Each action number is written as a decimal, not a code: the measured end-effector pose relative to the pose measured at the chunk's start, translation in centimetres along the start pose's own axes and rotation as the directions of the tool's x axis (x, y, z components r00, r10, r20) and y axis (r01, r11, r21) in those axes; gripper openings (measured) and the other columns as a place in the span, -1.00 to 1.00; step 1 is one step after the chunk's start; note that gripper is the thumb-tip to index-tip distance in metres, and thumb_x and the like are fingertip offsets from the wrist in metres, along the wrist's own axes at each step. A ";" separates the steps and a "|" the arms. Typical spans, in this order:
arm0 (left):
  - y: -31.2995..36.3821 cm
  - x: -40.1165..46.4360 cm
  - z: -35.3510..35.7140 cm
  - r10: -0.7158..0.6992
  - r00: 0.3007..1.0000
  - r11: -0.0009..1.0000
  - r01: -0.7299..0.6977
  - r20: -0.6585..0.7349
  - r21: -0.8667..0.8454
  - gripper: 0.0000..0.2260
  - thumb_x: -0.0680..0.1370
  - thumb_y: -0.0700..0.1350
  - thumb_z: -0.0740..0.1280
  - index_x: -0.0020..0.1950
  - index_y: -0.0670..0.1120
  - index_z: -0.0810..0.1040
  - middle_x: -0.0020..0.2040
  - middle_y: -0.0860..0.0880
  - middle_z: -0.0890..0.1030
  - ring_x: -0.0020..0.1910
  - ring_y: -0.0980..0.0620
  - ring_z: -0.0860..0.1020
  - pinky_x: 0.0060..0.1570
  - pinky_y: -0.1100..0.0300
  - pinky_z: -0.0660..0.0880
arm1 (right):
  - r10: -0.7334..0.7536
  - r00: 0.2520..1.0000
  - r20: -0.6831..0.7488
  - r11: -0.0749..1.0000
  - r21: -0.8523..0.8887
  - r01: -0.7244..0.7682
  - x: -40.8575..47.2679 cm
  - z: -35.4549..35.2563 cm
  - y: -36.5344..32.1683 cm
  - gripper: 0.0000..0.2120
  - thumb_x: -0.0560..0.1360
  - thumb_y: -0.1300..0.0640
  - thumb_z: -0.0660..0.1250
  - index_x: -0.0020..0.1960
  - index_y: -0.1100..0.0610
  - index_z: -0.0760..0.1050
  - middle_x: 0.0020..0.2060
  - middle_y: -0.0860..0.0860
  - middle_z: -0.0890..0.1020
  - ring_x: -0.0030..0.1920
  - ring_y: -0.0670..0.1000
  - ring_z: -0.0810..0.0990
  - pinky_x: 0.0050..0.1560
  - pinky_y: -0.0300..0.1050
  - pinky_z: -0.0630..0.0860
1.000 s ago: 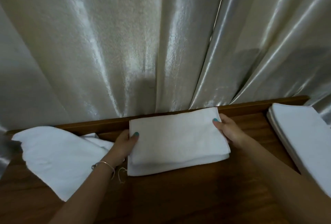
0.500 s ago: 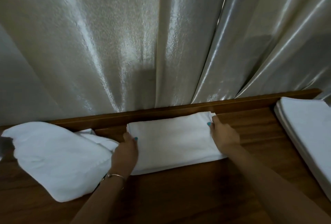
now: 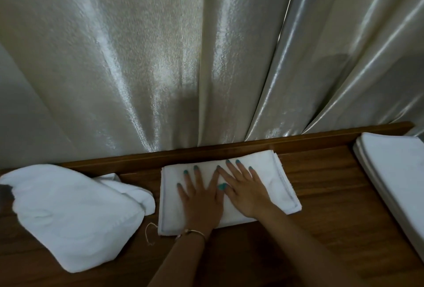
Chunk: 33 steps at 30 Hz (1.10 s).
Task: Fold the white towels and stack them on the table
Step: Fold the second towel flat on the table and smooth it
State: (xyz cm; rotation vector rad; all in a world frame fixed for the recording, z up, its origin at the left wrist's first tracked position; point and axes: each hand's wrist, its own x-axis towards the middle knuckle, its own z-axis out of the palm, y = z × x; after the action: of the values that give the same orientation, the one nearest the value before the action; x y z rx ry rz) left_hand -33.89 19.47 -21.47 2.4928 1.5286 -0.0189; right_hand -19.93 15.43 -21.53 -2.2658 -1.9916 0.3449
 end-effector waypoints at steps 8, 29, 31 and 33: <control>-7.0 -0.8 -1.6 -0.235 0.972 0.952 0.230 0.001 -0.200 -0.24 0.32 0.58 -0.07 0.47 0.41 -0.21 0.57 -0.27 -0.10 0.55 -0.20 -0.09 0.50 -0.07 -0.10 | 0.442 0.891 -0.108 0.895 -0.018 -0.446 -1.5 0.0 5.2 -0.36 0.45 -0.45 -0.32 0.47 -0.30 -0.37 0.51 -0.14 -0.30 0.53 0.02 -0.31 0.45 0.17 -0.31; -7.4 -0.3 -0.7 -0.214 0.976 0.968 0.207 -0.036 -0.143 -0.26 0.39 0.54 -0.14 0.50 0.33 -0.24 0.56 -0.30 -0.08 0.55 -0.22 -0.09 0.49 -0.07 -0.18 | 0.522 0.846 -0.108 0.830 -0.163 -0.533 -1.3 -0.8 3.1 -0.30 0.52 -0.35 -0.27 0.55 -0.05 -0.28 0.57 0.03 -0.17 0.56 0.11 -0.15 0.47 0.18 -0.24; -7.5 -0.3 -0.9 -0.208 0.978 0.968 0.206 0.000 -0.145 -0.32 0.45 0.48 -0.12 0.50 0.32 -0.25 0.56 -0.31 -0.11 0.55 -0.23 -0.12 0.49 -0.08 -0.20 | 0.519 0.847 -0.117 0.796 -0.296 -0.529 -1.3 -1.2 2.2 -0.32 0.54 -0.30 -0.29 0.56 0.02 -0.24 0.57 0.08 -0.10 0.56 0.13 -0.12 0.47 0.18 -0.25; -7.5 -0.6 -1.3 -0.192 0.981 0.973 0.192 0.016 -0.126 -0.41 0.54 0.38 -0.12 0.51 0.29 -0.25 0.55 -0.33 -0.12 0.55 -0.24 -0.12 0.50 -0.08 -0.21 | 0.505 0.852 -0.139 0.745 -0.429 -0.511 -1.5 -1.5 1.1 -0.33 0.57 -0.23 -0.29 0.57 0.11 -0.12 0.56 0.13 0.05 0.55 0.15 -0.05 0.49 0.18 -0.21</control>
State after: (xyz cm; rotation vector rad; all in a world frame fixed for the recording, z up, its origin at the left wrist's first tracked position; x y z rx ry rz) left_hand -40.93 22.51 -21.51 2.2395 1.7072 0.0414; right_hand -18.73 13.94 -20.17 -3.0885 -1.5152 -0.1277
